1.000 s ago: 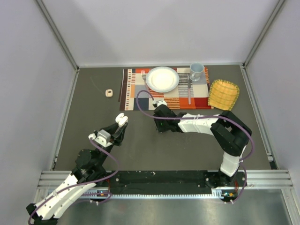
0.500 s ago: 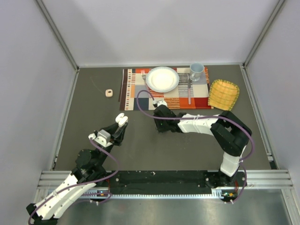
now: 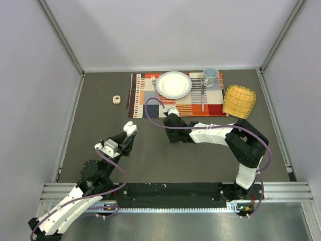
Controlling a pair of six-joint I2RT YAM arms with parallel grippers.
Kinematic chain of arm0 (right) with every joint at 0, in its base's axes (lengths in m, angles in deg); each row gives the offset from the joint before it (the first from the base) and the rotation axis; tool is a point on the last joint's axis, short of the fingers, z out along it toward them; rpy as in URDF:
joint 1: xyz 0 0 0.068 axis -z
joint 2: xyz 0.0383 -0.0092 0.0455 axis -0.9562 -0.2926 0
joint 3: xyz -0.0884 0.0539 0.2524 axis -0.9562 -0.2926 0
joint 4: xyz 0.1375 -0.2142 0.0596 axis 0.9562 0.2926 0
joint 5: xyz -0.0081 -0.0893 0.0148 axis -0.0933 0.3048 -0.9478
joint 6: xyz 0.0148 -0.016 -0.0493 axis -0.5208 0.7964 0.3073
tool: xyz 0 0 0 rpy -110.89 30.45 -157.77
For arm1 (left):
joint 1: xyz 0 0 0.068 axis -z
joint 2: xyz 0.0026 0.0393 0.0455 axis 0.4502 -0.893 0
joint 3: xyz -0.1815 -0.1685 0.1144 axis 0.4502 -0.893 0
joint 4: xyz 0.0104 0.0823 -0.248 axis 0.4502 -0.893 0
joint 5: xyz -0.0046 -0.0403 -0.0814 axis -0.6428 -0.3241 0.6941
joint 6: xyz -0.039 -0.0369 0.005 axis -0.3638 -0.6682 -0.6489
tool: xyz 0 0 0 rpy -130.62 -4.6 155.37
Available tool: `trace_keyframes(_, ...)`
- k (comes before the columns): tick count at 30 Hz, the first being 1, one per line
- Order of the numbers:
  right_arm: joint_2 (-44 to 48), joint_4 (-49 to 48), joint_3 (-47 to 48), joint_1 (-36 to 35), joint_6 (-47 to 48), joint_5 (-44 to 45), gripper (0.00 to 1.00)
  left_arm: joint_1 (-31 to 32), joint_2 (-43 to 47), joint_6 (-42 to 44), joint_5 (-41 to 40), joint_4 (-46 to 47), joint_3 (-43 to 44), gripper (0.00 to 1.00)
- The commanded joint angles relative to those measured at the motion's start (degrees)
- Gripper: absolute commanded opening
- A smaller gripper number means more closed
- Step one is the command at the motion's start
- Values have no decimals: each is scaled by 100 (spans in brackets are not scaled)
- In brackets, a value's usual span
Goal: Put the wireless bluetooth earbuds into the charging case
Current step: Pick up the left earbud from the center of the board.
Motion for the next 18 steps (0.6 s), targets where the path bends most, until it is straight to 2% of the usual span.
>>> trace_keyframes(1,-82,475,125,-64,-70,21,29,12,645,-46,-49,202,165,0)
trace_keyframes(18,-310,378,371,-64,-106,-93,30,12,653,-1,-58,211,182,0)
